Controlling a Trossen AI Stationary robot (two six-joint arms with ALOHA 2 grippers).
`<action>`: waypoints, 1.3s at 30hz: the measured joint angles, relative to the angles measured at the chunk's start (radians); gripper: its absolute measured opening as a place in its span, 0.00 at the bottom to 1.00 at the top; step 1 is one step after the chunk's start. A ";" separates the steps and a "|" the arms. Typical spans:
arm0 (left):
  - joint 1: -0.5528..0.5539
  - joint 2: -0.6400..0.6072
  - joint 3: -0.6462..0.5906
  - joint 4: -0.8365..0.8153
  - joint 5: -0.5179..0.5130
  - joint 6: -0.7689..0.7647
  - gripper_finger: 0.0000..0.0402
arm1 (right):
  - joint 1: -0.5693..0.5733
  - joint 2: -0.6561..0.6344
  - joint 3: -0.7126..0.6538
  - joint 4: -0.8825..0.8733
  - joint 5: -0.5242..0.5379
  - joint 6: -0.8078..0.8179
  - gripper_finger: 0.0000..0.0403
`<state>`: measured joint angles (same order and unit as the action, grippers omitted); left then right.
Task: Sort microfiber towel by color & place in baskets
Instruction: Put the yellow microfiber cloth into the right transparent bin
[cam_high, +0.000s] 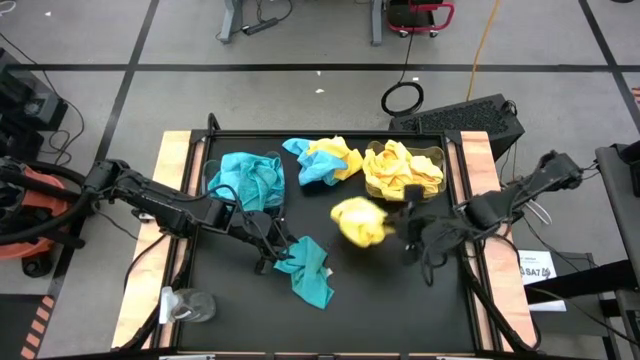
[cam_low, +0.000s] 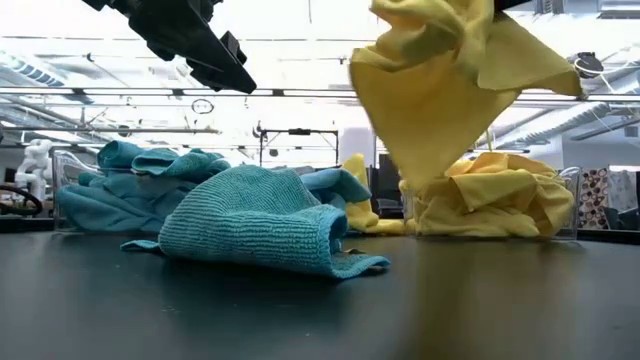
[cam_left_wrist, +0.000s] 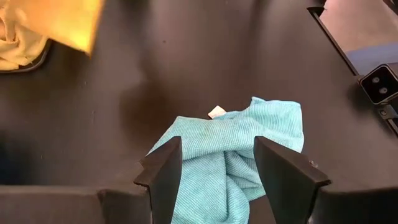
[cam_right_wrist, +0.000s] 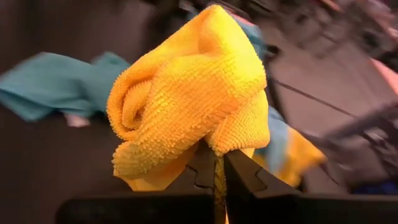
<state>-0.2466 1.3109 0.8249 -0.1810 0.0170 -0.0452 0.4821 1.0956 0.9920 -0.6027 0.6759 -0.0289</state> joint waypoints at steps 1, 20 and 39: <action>0.000 0.000 0.000 0.000 0.000 0.000 0.51 | 0.000 -0.020 0.000 -0.029 0.035 0.016 0.00; -0.003 0.000 0.000 0.000 0.000 0.027 0.51 | -0.112 -0.266 0.002 -0.523 0.303 0.302 0.00; -0.003 0.000 0.000 0.022 -0.002 0.035 0.51 | -0.429 -0.286 -0.085 -0.561 0.127 0.184 0.00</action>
<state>-0.2493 1.3109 0.8249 -0.1586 0.0151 -0.0105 0.0530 0.8095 0.9067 -1.1635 0.8026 0.1550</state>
